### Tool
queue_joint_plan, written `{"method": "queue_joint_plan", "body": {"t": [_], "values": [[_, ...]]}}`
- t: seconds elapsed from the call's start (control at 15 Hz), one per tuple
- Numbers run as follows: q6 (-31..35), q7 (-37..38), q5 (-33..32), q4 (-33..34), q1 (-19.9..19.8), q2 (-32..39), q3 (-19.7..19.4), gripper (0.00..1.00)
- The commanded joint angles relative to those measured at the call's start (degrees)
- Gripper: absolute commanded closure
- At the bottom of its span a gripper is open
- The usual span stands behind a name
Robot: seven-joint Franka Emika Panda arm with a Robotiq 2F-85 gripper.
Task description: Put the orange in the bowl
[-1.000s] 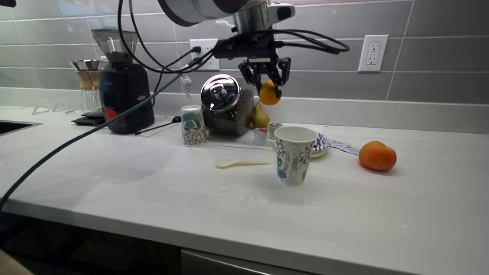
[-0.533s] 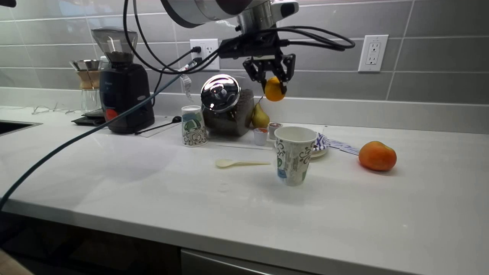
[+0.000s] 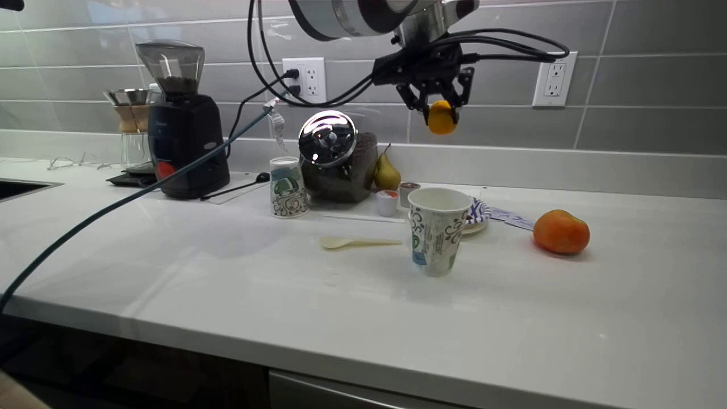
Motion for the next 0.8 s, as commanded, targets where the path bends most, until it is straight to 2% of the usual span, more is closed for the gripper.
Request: {"method": "queue_joint_plan", "body": {"t": [0.0, 0.13, 0.47, 0.73], "values": [[-3.6, -9.8, 7.7, 9.9, -5.9, 7.6, 6.3, 0.70], [-7.3, -12.5, 9.7, 14.5, -8.2, 11.6, 8.5, 0.70], [-13.3, -15.2, 7.5, 23.4, -12.1, 20.0, 11.3, 0.70], [-15.2, -14.5, 6.2, 28.6, -12.2, 25.0, 10.5, 0.70]]}}
